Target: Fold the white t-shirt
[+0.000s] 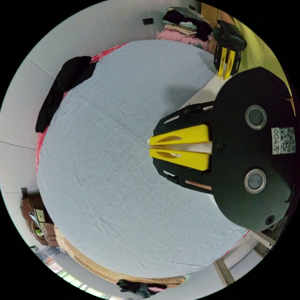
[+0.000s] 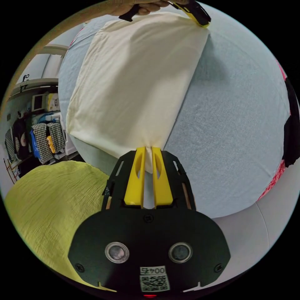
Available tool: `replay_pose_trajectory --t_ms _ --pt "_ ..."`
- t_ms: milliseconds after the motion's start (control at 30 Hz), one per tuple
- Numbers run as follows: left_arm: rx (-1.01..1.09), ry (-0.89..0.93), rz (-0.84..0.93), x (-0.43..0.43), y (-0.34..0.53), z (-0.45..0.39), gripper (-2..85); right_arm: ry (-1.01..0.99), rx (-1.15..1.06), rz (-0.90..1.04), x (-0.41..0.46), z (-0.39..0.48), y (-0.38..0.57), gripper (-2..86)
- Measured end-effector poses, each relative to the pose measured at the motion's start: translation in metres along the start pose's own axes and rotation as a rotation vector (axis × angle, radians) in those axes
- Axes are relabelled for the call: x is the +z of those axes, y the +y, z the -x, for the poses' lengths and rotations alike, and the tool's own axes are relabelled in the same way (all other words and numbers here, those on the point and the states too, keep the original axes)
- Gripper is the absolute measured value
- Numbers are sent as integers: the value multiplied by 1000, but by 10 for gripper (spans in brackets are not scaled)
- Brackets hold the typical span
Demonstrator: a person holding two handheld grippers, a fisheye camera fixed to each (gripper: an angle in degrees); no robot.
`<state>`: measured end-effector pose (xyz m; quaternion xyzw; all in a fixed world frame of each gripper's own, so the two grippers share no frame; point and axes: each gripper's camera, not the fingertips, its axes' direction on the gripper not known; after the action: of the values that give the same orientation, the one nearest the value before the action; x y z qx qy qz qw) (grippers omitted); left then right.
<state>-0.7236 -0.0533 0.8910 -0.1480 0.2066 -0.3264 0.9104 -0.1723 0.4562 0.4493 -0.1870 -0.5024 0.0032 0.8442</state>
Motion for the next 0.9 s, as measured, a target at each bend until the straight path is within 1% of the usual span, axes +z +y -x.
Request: replay_pose_trajectory --t_ms 133,200,367,467,600,733,800,833,900 --pt "-65 116 -34 -10 8 31 12 -22 4 3 0 -1 -3 39" --pt "-113 190 -87 -27 17 57 13 -13 5 7 0 1 -5 40" --pt "-187 270 -211 -77 63 112 18 52 0 14 1 15 -9 44" --pt "-203 258 -262 -103 126 135 18 66 -3 11 1 20 -9 46" --pt "-303 255 -271 -97 219 147 10 64 -5 2 1 23 -8 48" --pt "-318 217 -214 -75 248 151 6 80 -14 2 1 30 -6 47" --pt "-315 124 -161 -65 254 162 6 88 -19 2 2 33 -6 46" --pt "-315 124 -158 -63 256 167 6 89 -20 2 2 34 -5 46" --pt "-337 202 -171 -60 266 191 7 84 -18 3 2 36 -4 45"
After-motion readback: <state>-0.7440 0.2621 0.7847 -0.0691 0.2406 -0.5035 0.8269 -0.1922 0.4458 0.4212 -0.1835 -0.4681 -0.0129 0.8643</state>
